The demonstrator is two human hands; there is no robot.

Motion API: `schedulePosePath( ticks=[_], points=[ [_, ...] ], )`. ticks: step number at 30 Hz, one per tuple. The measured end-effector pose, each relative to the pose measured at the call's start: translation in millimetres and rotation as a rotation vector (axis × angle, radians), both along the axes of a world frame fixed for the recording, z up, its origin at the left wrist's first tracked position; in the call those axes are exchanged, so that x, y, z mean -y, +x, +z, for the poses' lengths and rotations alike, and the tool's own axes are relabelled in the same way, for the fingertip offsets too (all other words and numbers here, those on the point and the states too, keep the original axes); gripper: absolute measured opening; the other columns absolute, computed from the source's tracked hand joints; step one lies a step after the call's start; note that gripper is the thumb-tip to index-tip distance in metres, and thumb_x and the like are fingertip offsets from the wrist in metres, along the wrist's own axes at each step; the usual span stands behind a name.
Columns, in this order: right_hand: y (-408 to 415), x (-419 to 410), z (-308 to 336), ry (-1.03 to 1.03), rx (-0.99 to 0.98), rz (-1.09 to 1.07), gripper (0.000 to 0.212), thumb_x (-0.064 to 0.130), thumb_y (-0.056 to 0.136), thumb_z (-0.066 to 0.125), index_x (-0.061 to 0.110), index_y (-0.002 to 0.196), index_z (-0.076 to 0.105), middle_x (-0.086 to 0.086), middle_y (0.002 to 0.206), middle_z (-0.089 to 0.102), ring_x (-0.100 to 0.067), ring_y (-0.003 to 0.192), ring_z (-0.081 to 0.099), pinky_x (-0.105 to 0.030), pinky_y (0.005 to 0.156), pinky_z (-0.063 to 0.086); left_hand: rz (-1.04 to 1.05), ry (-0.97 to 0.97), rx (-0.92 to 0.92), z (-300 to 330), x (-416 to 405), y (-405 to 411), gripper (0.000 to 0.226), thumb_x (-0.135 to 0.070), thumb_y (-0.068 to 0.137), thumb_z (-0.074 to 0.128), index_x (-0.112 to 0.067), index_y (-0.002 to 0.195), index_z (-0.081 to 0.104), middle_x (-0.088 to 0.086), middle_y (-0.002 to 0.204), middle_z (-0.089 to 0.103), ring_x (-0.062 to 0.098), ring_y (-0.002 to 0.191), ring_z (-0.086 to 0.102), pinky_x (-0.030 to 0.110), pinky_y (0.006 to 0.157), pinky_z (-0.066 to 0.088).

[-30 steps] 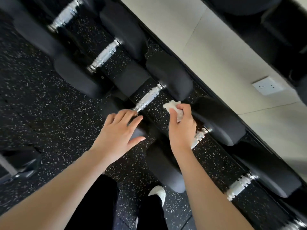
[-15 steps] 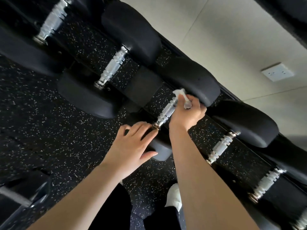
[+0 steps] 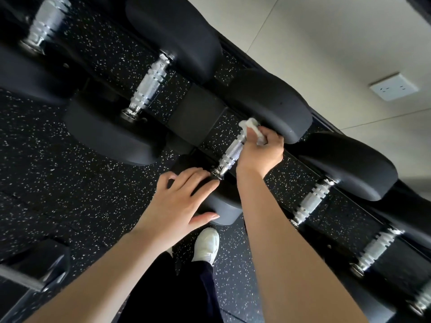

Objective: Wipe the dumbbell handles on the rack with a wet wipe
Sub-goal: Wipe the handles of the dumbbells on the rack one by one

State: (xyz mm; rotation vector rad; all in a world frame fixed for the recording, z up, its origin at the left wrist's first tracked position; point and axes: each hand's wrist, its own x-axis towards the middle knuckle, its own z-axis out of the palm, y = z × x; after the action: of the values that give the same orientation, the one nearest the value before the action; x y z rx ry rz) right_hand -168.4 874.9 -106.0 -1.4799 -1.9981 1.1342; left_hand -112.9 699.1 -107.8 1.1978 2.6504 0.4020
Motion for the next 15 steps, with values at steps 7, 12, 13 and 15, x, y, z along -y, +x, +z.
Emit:
schedulePosePath(
  ticks=[7, 12, 13, 15],
  points=[
    [32.0, 7.8, -3.8, -0.031, 0.137, 0.343, 0.014, 0.005, 0.073, 0.076, 0.004, 0.086, 0.071, 0.001, 0.096, 0.058, -0.005, 0.075, 0.051, 0.003, 0.059, 0.037, 0.024, 0.031, -0.01, -0.7, -0.7, 1.8, 0.056, -0.057, 0.086, 0.046, -0.02, 0.128, 0.053, 0.002, 0.131, 0.053, 0.02, 0.125, 0.047, 0.042, 0.09, 0.035],
    [53.1, 18.7, -7.0, -0.034, 0.257, 0.561, 0.011, 0.004, 0.071, 0.076, 0.006, 0.082, 0.074, -0.005, 0.093, 0.064, -0.012, 0.074, 0.056, -0.002, 0.057, 0.035, 0.047, 0.025, 0.031, 1.6, -0.4, 3.6, 0.059, -0.057, 0.085, 0.046, -0.019, 0.129, 0.054, 0.001, 0.135, 0.052, 0.019, 0.129, 0.046, 0.041, 0.092, 0.035],
    [54.5, 18.2, -5.8, -0.029, 0.288, 0.603, 0.011, 0.004, 0.072, 0.075, 0.007, 0.083, 0.074, -0.006, 0.092, 0.065, -0.012, 0.073, 0.055, -0.003, 0.058, 0.034, 0.052, 0.027, 0.038, 2.6, -0.5, 3.8, 0.06, -0.057, 0.085, 0.046, -0.018, 0.129, 0.054, 0.001, 0.135, 0.051, 0.019, 0.129, 0.046, 0.041, 0.092, 0.035],
    [56.8, 16.3, -1.4, -0.055, 0.333, 0.657, 0.01, 0.008, 0.074, 0.074, 0.009, 0.084, 0.075, -0.008, 0.089, 0.067, -0.013, 0.072, 0.056, -0.003, 0.058, 0.037, 0.055, 0.025, 0.043, 4.3, -0.8, 3.4, 0.059, -0.057, 0.085, 0.045, -0.018, 0.129, 0.055, 0.0, 0.135, 0.052, 0.019, 0.129, 0.046, 0.04, 0.092, 0.035]
  ],
)
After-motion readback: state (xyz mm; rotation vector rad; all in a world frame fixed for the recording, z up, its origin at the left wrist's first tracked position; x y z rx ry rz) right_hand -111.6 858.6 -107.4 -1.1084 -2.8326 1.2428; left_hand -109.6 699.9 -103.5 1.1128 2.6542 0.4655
